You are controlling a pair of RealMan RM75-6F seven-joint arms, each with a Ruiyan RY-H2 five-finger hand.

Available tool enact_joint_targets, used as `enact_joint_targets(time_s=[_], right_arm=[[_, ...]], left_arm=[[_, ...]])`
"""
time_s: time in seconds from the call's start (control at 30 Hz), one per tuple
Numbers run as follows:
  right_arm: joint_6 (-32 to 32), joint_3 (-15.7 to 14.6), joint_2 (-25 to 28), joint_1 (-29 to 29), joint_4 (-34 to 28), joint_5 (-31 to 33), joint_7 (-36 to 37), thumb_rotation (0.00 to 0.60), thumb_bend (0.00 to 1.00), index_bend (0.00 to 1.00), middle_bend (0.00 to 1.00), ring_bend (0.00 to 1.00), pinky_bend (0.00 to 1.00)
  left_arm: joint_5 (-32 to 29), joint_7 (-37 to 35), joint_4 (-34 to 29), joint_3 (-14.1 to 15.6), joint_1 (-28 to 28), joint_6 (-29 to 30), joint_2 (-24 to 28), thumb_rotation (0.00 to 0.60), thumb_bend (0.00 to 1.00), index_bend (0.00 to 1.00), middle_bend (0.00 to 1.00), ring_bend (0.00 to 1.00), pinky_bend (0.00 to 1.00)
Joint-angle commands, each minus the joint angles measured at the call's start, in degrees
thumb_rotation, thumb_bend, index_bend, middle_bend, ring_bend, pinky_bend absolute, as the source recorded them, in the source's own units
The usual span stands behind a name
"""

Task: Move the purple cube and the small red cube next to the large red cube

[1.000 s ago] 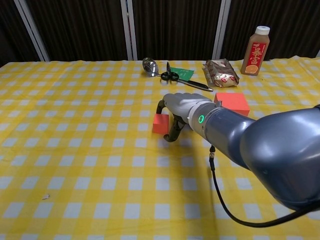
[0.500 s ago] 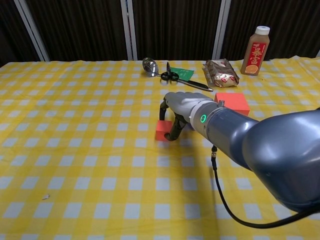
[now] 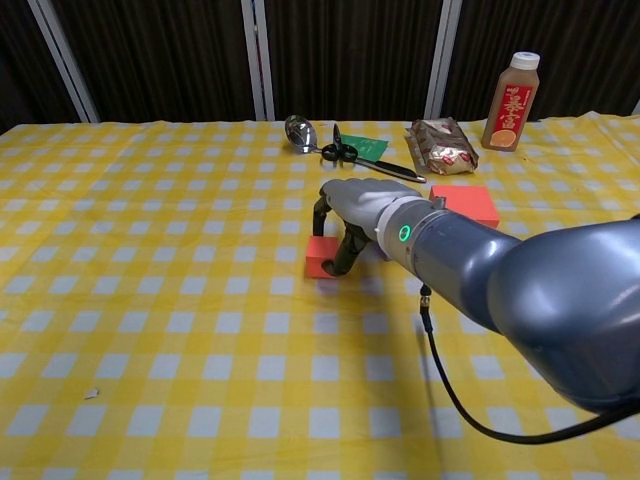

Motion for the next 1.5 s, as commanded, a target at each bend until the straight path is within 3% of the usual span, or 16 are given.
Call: enact_joint_targets(time_s=[0.03, 0.63, 1.5], right_arm=[[-1.68, -1.06, 0.61, 0.07, 1.47, -2.76, 1.46, 0.600, 0.47, 0.49, 0.03, 0.00, 0.00], [-6.84, -2.07, 2.47, -0.08, 8.19, -7.14, 5.91, 0.600, 0.47, 0.49, 0.03, 0.00, 0.00], [-6.62, -2.60, 4.77, -1.20, 8.49, -5.81, 4.81, 0.600, 0.47, 0.49, 0.03, 0.00, 0.00]], left_arm=[[-0.12, 0.00, -0.03, -0.01, -0.03, -0.10, 0.02, 0.600, 0.04, 0.00, 0.00, 0.00, 0.06], [-1.38, 0.97, -0.55, -0.09, -0.27, -0.78, 0.07, 0.600, 0.04, 0.00, 0.00, 0.00, 0.06], [-1.01, 0.82, -0.91, 0.24, -0.32, -1.02, 0.35, 0.600, 0.04, 0.00, 0.00, 0.00, 0.07]])
